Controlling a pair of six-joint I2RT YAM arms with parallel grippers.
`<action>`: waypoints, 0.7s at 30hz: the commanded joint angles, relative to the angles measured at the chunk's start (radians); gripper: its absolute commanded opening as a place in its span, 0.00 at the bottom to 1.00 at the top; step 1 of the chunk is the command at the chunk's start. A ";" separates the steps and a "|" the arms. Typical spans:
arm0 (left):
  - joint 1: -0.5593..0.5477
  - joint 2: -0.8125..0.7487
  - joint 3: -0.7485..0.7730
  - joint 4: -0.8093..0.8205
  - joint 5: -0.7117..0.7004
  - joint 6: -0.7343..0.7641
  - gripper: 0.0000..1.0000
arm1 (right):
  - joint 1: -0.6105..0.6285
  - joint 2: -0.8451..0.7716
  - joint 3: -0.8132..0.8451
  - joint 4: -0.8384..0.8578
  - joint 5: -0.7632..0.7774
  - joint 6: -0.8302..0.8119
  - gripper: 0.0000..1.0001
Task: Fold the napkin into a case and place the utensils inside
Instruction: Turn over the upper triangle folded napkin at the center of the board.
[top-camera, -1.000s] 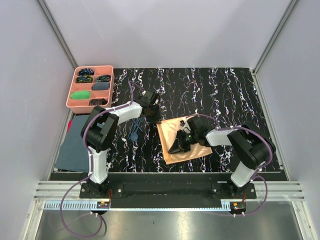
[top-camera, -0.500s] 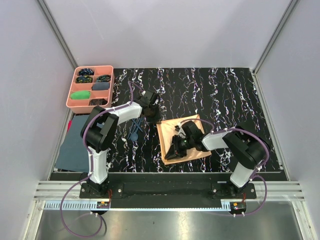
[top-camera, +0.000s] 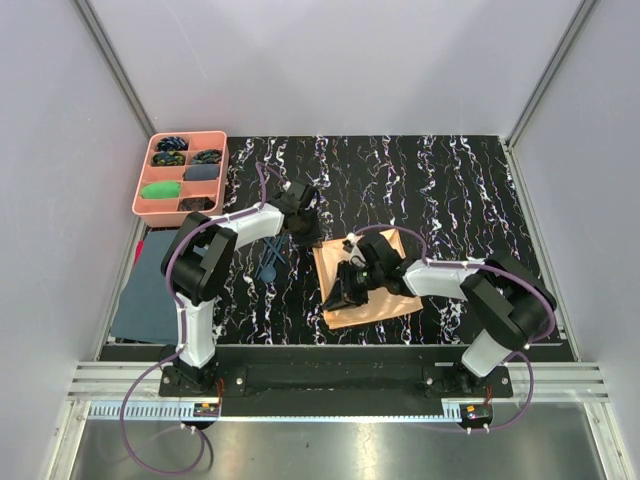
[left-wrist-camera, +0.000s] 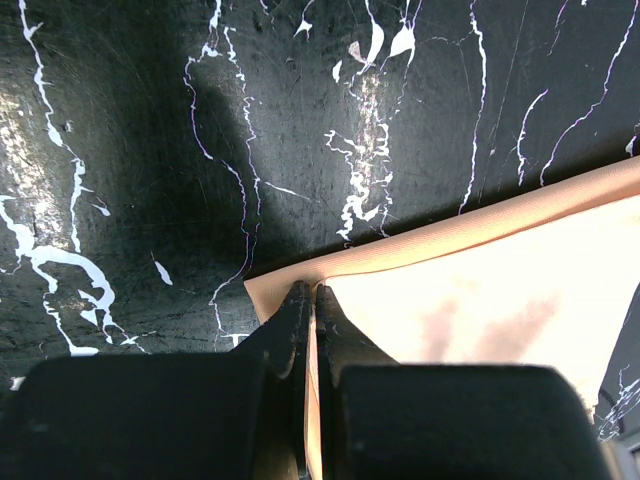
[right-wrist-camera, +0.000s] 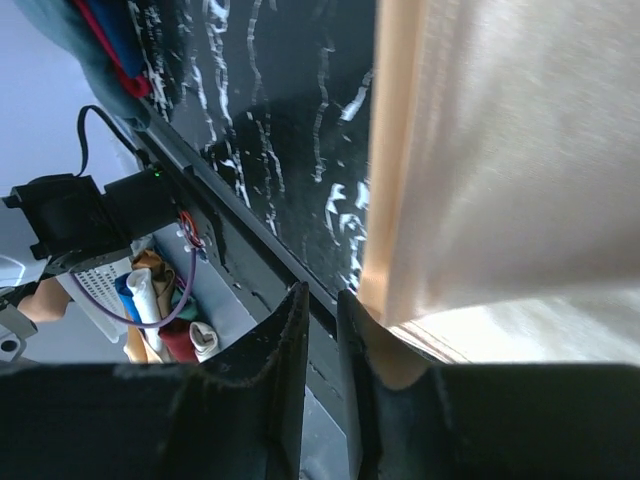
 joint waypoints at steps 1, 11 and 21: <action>0.008 -0.027 0.014 0.018 -0.035 0.002 0.00 | 0.034 0.044 0.044 0.043 0.005 0.013 0.27; 0.011 -0.015 0.031 0.020 -0.035 0.017 0.00 | 0.053 0.034 -0.048 -0.077 0.121 -0.040 0.23; 0.026 -0.022 0.037 0.014 -0.018 0.052 0.00 | 0.051 -0.164 -0.005 -0.179 0.129 -0.052 0.31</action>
